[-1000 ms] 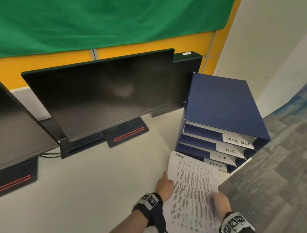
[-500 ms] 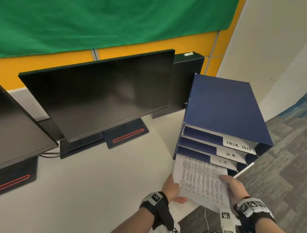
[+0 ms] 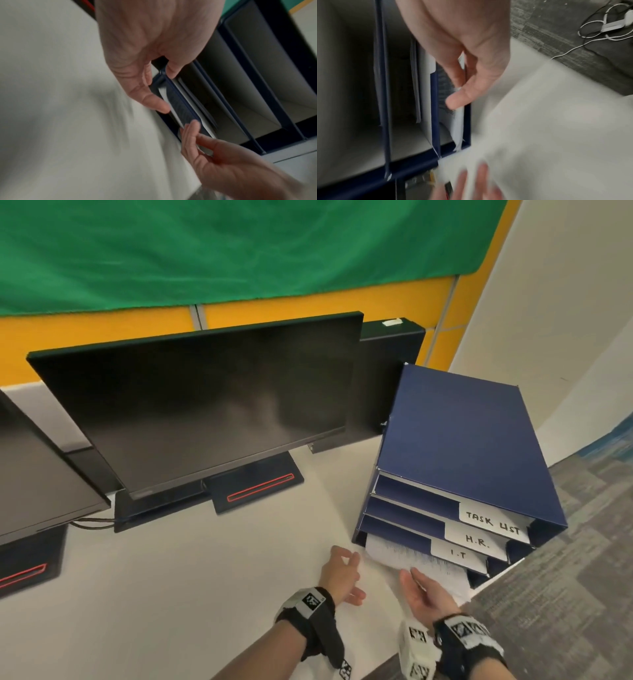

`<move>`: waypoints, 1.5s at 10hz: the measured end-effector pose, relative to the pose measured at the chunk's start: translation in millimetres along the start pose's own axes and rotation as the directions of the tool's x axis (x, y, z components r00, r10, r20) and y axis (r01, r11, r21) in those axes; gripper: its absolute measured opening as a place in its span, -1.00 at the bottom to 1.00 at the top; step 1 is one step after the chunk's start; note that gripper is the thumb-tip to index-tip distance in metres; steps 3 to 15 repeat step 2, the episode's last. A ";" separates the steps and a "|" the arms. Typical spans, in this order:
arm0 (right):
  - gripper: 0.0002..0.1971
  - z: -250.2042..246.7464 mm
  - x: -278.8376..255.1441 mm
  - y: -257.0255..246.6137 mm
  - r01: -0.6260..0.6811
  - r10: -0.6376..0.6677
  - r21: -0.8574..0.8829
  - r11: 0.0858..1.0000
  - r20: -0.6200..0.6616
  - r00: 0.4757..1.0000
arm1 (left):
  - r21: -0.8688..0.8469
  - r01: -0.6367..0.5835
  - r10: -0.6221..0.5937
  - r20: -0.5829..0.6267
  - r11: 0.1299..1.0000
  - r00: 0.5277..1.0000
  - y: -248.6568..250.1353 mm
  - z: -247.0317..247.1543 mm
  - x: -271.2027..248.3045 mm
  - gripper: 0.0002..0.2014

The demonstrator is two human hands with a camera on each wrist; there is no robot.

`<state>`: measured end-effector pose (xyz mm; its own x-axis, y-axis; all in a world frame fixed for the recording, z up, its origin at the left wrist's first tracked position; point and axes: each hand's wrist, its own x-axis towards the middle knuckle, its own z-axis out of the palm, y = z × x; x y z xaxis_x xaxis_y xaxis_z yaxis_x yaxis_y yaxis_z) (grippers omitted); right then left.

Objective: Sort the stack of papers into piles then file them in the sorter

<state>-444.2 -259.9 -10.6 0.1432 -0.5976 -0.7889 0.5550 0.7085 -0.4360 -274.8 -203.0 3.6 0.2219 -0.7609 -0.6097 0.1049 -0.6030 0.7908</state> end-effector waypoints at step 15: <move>-0.52 27.8 28.3 0.6 0.038 -0.028 -0.096 0.995 0.097 0.995 | 0.000 -0.073 0.073 -0.054 0.997 0.996 -28.4 -75.0 -27.3 -0.82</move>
